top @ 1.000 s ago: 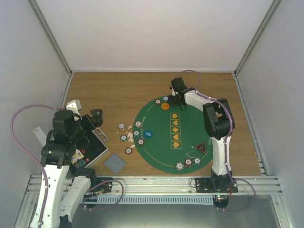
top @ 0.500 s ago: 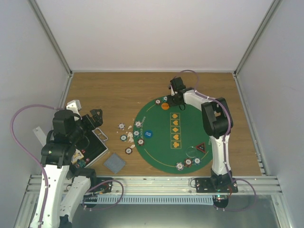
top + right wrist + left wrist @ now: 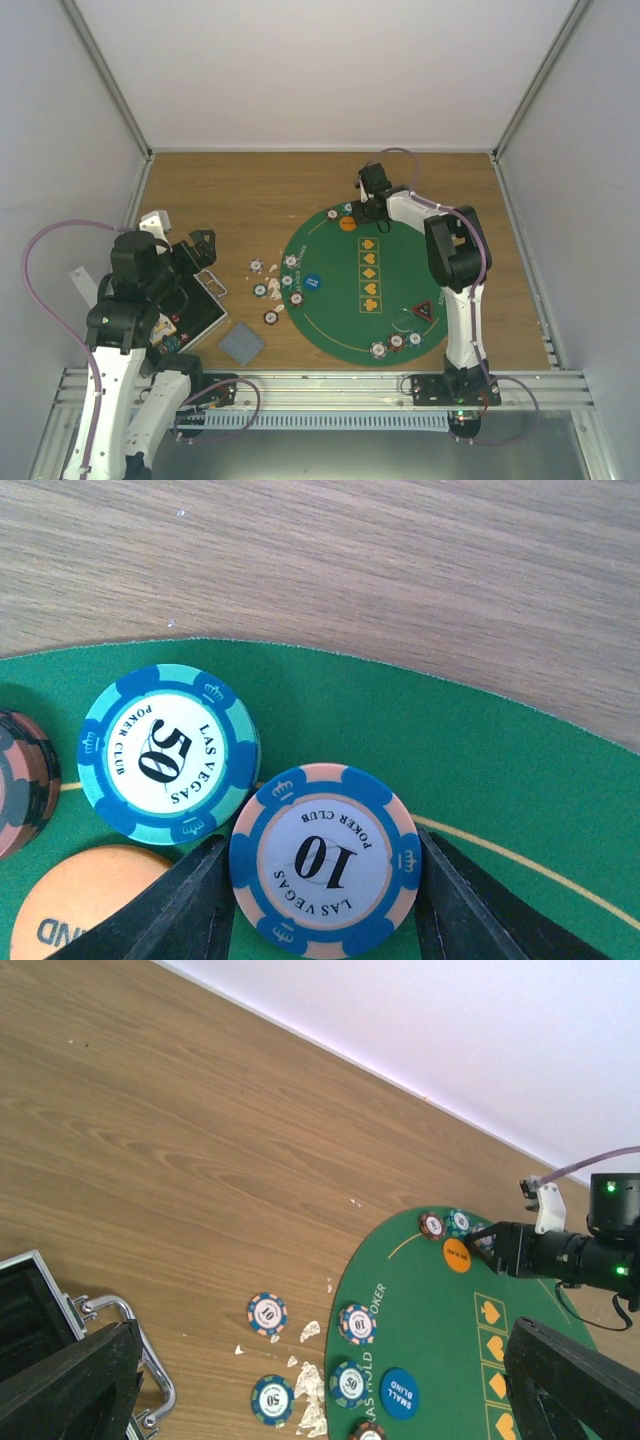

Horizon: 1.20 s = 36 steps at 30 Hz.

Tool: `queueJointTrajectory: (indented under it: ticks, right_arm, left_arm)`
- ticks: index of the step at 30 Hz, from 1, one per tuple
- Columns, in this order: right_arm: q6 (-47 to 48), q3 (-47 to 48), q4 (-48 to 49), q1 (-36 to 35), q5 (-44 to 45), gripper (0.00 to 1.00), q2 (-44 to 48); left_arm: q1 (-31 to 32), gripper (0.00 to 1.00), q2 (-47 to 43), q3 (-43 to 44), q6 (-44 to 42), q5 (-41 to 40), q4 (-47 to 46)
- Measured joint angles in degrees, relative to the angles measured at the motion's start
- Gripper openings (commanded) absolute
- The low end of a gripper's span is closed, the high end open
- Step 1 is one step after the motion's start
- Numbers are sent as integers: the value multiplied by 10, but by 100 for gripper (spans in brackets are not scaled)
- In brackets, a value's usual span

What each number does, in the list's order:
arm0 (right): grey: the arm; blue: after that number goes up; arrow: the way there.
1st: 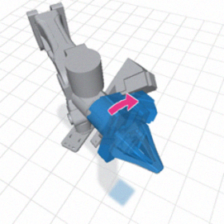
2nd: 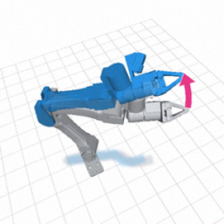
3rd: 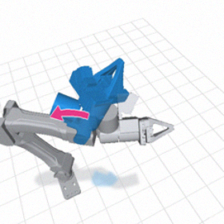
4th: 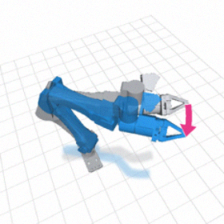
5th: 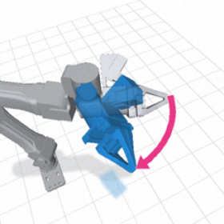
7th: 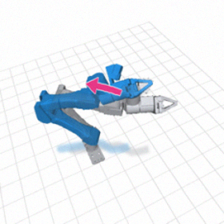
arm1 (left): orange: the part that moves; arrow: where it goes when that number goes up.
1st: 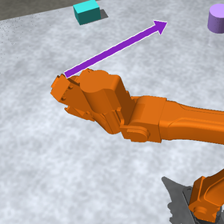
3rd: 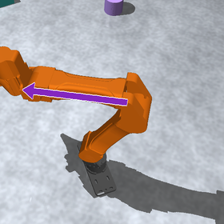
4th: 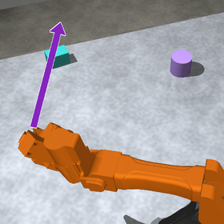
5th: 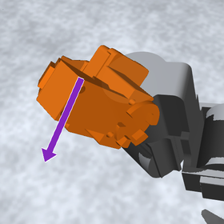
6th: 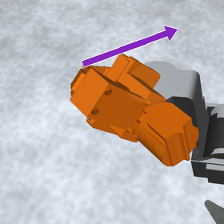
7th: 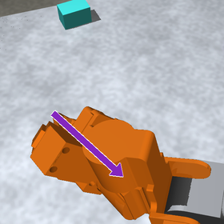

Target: Distribute texas hold em gaming equipment

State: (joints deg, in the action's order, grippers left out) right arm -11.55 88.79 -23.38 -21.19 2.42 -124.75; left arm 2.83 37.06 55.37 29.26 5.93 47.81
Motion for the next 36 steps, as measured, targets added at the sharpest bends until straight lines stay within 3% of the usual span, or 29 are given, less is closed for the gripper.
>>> queueJointTrajectory:
  ticks: [12, 26, 36]
  right_arm:
    - [4, -22, -2, 0, 9, 56, 22]
    - [27, -98, -1, -5, -16, 82, 145]
    - [-19, -146, -19, -133, -45, 88, 288]
  left_arm:
    - [0, 99, -2, 0, 2, -3, 0]
    - [0, 99, -5, 0, 1, -1, 1]
    - [0, 99, 5, -20, -3, 31, 37]
